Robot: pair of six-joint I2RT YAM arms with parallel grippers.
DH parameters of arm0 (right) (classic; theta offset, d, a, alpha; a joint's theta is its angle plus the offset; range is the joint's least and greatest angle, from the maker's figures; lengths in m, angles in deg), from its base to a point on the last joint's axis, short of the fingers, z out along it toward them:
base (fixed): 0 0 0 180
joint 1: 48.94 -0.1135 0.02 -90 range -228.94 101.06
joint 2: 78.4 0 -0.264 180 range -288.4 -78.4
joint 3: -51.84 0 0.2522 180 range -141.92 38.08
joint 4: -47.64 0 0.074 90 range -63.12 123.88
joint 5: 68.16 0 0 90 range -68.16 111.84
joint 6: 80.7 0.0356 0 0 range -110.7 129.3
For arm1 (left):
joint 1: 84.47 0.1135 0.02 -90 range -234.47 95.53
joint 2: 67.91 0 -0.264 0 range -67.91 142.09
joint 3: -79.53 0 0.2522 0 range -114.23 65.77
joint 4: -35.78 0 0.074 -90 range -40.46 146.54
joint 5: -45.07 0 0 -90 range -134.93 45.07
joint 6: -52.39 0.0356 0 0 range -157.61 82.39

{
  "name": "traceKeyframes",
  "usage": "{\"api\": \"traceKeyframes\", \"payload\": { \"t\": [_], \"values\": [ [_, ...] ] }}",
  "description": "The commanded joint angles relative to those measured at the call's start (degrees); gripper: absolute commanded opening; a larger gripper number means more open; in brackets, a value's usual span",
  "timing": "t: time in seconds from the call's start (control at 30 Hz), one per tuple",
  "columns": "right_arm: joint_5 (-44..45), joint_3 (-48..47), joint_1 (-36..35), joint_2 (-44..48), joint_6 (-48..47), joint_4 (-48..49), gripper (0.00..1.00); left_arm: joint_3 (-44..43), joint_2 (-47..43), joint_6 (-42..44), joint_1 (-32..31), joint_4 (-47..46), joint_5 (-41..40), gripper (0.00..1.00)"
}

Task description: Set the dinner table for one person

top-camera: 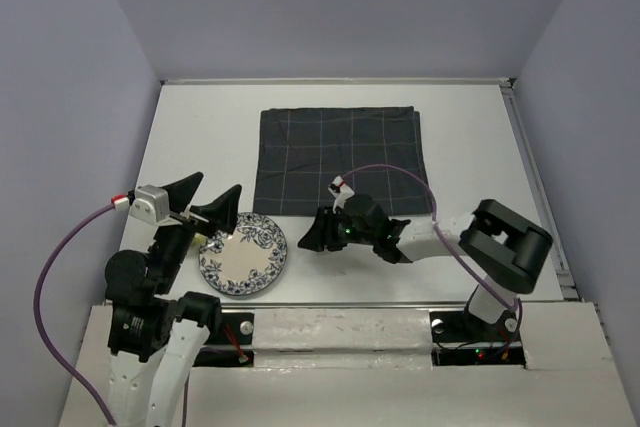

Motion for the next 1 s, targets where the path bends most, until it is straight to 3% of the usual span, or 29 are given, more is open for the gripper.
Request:
{"api": "traceKeyframes", "payload": {
  "t": [0.0, 0.33, 0.6, 0.67, 0.77, 0.83, 0.97],
  "values": [
    [1.03, -4.26, -2.62, -7.34, 5.51, 12.15, 0.52, 2.8, -3.92, 3.17, -0.12, 1.8, -4.25, 0.99],
    [0.94, -11.39, -6.31, -17.54, 8.15, 12.33, 0.51, 3.07, -2.53, 3.0, -0.12, 1.35, -2.32, 0.99],
    [1.29, -15.26, -6.84, -22.56, 11.23, 11.98, 0.43, 3.16, -3.41, 3.26, -0.12, 1.53, -2.93, 0.99],
    [2.34, -14.65, -6.84, -22.74, 11.67, 12.33, 0.37, 3.16, -3.32, 3.26, -0.12, 1.53, -3.11, 0.99],
    [3.92, -13.33, -6.84, -22.04, 12.2, 13.48, 0.15, 3.07, -3.23, 3.35, -0.03, 1.53, -3.37, 0.99],
    [4.37, -11.67, -6.84, -21.25, 12.72, 13.74, 0.06, 3.16, -3.23, 3.26, -0.03, 1.35, -3.28, 0.99],
    [7.18, -5.78, -6.84, -13.19, 12.65, 16.12, 0.0, 3.16, -3.32, 3.26, -0.03, 1.53, -3.81, 0.99]
  ]
}}
